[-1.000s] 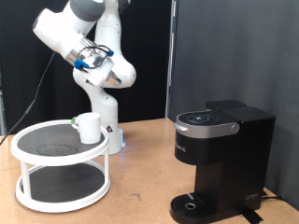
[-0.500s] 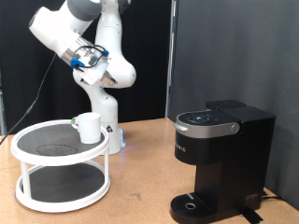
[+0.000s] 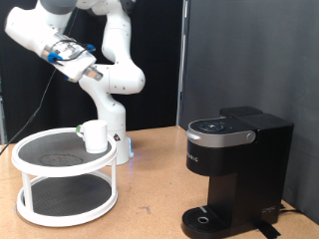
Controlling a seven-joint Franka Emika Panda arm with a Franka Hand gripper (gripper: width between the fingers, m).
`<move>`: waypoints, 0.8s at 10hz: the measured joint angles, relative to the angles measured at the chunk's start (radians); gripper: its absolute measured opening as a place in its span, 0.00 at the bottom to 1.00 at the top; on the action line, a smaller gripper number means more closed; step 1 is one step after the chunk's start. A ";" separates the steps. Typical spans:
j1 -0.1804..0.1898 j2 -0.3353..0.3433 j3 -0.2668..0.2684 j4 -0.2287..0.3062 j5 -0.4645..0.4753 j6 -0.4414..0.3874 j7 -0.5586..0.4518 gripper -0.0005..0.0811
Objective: Make a cup of coffee with the keurig machine
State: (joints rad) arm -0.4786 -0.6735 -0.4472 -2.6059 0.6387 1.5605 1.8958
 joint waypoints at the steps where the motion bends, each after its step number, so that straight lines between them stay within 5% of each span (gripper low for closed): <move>1: -0.010 0.006 -0.027 0.014 -0.011 -0.010 0.003 0.01; 8: -0.017 0.153 -0.066 0.108 -0.094 -0.038 0.053 0.01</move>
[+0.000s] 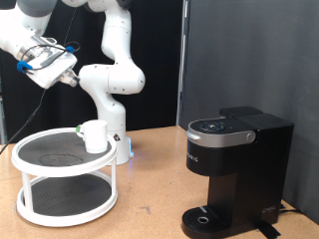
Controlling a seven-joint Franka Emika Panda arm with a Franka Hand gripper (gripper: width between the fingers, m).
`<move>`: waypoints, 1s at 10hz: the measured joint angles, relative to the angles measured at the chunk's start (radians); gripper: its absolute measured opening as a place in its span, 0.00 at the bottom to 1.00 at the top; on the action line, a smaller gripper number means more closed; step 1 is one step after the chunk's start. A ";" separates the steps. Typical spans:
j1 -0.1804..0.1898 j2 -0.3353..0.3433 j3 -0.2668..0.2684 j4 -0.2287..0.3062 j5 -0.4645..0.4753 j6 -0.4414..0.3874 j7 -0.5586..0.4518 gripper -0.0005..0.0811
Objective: Make a cup of coffee with the keurig machine
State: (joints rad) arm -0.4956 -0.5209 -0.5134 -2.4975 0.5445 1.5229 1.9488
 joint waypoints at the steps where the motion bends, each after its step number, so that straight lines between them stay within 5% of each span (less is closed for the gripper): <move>1: -0.001 -0.001 0.000 -0.002 0.005 0.002 0.000 0.01; 5: 0.000 -0.018 0.105 -0.057 -0.116 0.169 -0.038 0.01; 8: 0.001 -0.018 0.117 -0.101 -0.122 0.192 -0.094 0.01; 10: -0.007 -0.017 0.126 -0.102 -0.143 0.200 -0.046 0.01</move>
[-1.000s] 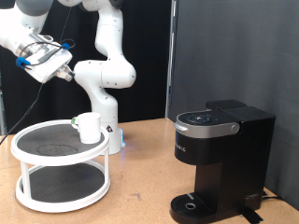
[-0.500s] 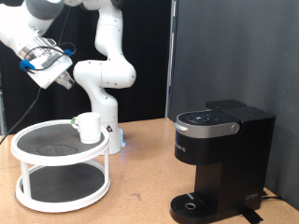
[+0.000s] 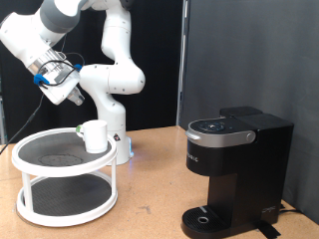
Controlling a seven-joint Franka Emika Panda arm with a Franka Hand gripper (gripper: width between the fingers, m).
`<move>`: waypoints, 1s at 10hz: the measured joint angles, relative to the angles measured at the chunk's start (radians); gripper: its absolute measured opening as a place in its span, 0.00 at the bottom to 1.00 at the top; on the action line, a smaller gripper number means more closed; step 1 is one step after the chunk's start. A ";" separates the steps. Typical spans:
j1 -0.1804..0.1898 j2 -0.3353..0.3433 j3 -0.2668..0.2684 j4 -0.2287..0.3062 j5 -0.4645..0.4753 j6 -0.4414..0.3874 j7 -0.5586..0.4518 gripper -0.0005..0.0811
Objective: Make a cup of coffee with the keurig machine
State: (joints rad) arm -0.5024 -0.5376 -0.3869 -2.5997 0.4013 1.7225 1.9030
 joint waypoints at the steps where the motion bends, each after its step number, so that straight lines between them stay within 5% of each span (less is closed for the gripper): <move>1: -0.009 0.001 0.012 -0.002 -0.033 0.008 0.047 0.01; 5: -0.035 0.008 -0.017 -0.020 -0.047 0.031 0.063 0.01; 10: -0.039 0.018 -0.042 -0.111 -0.014 0.230 0.042 0.01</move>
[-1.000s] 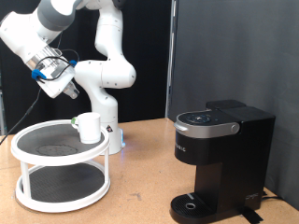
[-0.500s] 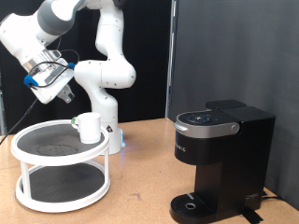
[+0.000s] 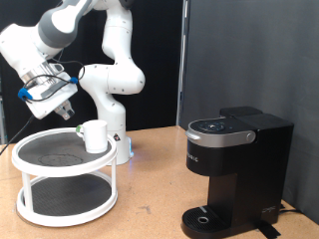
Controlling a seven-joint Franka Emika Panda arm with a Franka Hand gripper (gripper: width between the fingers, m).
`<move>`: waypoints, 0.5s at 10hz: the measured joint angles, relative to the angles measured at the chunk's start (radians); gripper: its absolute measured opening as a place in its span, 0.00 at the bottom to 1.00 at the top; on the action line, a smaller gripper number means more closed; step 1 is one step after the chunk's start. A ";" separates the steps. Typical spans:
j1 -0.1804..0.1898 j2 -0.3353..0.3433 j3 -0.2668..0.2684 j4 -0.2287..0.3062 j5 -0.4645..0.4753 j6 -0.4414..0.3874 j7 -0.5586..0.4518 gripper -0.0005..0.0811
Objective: Make a cup of coffee with the keurig machine
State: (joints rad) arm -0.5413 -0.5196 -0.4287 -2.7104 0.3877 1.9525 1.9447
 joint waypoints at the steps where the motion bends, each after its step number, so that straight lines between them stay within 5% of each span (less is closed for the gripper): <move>1: 0.000 0.002 -0.006 -0.019 0.024 0.036 -0.026 0.01; 3: 0.000 0.003 -0.019 -0.046 0.052 0.066 -0.078 0.37; 4: 0.000 0.003 -0.022 -0.058 0.058 0.073 -0.096 0.37; 5: 0.000 0.003 -0.022 -0.071 0.065 0.086 -0.111 0.54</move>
State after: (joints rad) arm -0.5408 -0.5164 -0.4509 -2.7819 0.4528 2.0384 1.8338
